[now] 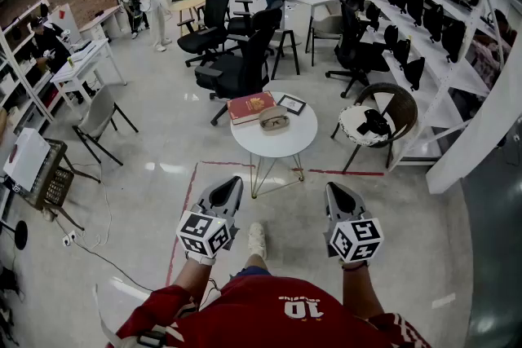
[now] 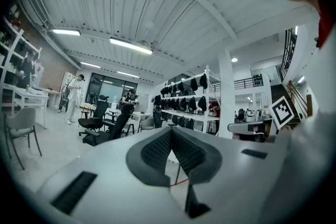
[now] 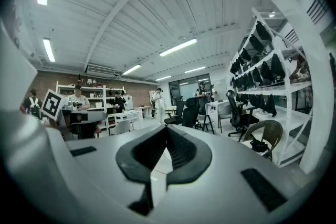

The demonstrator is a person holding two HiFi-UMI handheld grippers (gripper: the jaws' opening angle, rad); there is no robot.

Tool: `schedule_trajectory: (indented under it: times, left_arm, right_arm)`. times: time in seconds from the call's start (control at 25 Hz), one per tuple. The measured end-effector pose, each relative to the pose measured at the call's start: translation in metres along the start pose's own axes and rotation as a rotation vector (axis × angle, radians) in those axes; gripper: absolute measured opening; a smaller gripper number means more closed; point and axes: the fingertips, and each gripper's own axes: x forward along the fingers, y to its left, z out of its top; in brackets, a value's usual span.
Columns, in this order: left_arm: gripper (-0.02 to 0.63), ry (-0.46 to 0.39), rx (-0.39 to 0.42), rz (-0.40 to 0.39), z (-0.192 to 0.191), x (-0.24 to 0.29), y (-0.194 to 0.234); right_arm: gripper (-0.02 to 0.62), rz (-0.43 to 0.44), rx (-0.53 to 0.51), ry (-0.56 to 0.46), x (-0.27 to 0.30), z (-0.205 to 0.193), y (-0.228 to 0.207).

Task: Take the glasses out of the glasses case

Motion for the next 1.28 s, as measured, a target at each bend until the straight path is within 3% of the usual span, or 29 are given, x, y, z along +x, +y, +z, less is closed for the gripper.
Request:
schedule_trajectory:
  times: [1.28]
  left_arm:
    - [0.008, 0.003, -0.001, 0.003, -0.002, 0.016, 0.018]
  right_arm:
    - [0.017, 0.025, 0.032, -0.005, 0.03, -0.003, -0.002]
